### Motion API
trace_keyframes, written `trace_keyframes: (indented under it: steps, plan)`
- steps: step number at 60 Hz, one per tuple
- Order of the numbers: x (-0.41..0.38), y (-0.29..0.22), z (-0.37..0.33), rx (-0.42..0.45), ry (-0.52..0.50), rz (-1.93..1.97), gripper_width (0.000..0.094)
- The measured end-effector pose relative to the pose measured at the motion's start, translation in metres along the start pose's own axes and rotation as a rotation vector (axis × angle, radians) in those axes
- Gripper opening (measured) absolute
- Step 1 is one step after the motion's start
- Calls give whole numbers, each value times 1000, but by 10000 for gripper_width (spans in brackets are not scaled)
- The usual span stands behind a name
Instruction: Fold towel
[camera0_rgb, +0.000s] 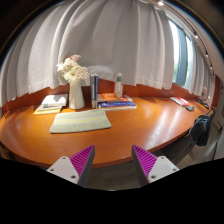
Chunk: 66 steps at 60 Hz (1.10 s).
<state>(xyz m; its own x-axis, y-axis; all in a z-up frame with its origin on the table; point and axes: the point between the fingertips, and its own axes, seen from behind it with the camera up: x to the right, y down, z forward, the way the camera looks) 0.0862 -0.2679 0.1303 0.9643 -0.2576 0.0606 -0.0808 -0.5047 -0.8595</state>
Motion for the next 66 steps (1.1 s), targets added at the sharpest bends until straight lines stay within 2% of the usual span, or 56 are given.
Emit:
trace_keyframes:
  steps: [5, 14, 26, 36, 46, 53, 59, 63, 66]
  plan:
    - [-22, 9, 4, -32, -51, -29, 728]
    - [-127, 16, 57, -70, -145, -61, 731]
    - [-262, -5, 127, -113, -299, -115, 735]
    - [-333, -29, 196, -139, -329, -138, 738]
    - [-360, -29, 253, -187, -307, -120, 710]
    - [-361, -24, 275, -197, -275, -167, 600]
    - [-361, -24, 280, -168, -268, -194, 359]
    - [-355, -26, 281, -149, -251, -224, 86]
    - [-354, -24, 281, -137, -255, -263, 42]
